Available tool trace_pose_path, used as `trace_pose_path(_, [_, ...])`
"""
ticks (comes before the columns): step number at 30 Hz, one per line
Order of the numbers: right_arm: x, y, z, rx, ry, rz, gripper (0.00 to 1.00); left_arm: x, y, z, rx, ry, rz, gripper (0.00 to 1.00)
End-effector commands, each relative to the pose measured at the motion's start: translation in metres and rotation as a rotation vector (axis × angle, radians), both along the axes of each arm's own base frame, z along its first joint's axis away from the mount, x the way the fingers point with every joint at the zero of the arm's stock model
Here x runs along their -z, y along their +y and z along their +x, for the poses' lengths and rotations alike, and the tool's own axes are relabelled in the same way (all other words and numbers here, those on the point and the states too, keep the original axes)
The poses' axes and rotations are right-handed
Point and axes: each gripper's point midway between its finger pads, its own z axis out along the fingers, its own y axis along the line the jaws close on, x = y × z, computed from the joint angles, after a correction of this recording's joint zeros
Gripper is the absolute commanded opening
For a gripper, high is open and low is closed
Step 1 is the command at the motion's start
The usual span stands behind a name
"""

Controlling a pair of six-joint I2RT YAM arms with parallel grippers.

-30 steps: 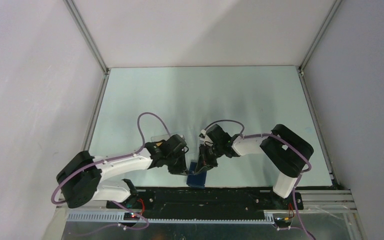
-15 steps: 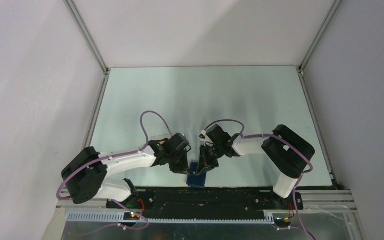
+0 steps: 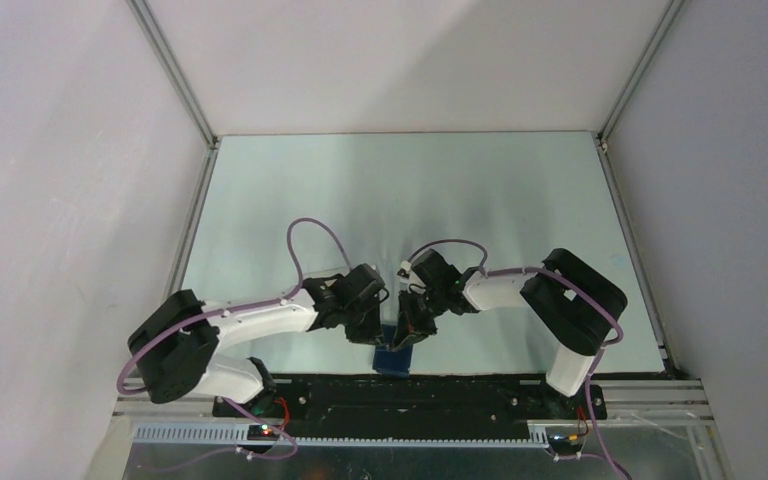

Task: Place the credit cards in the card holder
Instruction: Close the card holder at the corner of the board.

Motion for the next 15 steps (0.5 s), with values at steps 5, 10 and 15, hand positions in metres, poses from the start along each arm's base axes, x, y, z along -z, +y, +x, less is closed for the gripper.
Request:
trace_pose_path(5, [0.019,-0.003,0.002,0.003,-0.03,-0.07,0.0,-0.01,-0.021,0.007,0.023,-0.033,-0.023,0.03])
trace_pose_path(10, [0.022,-0.004,0.001,0.0,-0.026,-0.075,0.0,-0.008,-0.025,0.006,0.037,-0.027,-0.015,0.0])
trace_pose_path(15, [0.024,-0.004,0.0,-0.001,-0.022,-0.08,0.0,0.002,-0.022,0.001,0.042,-0.005,0.014,0.0])
